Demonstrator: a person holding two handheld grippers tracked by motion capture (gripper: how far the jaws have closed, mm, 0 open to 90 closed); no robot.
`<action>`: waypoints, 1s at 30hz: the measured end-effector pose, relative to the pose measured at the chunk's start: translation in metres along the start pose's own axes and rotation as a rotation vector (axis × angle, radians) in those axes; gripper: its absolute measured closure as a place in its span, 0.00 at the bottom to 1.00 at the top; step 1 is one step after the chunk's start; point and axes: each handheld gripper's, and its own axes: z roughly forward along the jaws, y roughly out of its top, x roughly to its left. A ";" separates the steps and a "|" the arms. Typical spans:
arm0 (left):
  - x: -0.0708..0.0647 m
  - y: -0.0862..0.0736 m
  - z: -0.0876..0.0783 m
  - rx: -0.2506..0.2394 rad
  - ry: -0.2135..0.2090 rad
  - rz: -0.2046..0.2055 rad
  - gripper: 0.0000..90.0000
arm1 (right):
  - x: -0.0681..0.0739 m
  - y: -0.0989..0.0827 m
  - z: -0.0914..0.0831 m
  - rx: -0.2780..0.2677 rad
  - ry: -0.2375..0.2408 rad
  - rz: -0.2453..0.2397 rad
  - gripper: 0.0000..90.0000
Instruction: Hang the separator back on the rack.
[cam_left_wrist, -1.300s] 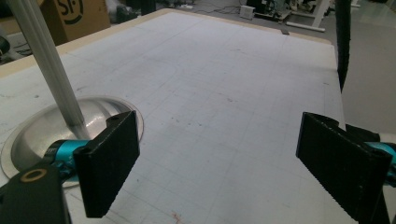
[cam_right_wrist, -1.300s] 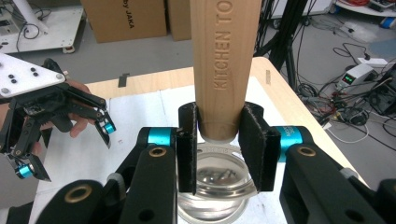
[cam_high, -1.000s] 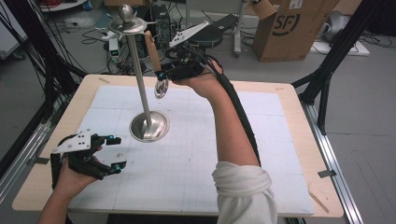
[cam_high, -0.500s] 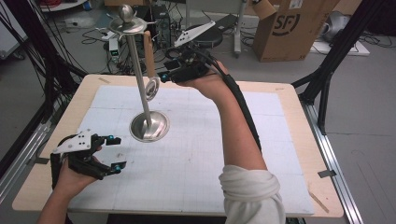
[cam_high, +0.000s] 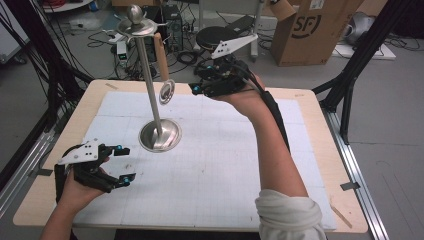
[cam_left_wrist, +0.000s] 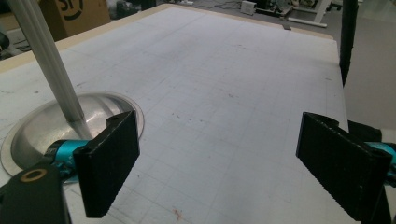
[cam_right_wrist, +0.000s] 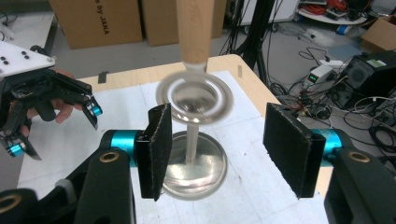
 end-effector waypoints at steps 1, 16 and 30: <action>0.000 0.000 0.000 0.003 0.000 0.000 0.16 | 0.000 -0.003 -0.003 0.007 -0.006 0.003 0.45; 0.000 -0.002 0.002 0.012 0.001 -0.002 0.15 | 0.006 -0.040 -0.042 -0.013 -0.054 0.040 0.36; 0.000 -0.003 0.003 0.016 -0.002 -0.004 0.15 | 0.015 -0.078 -0.062 -0.067 -0.068 0.092 0.32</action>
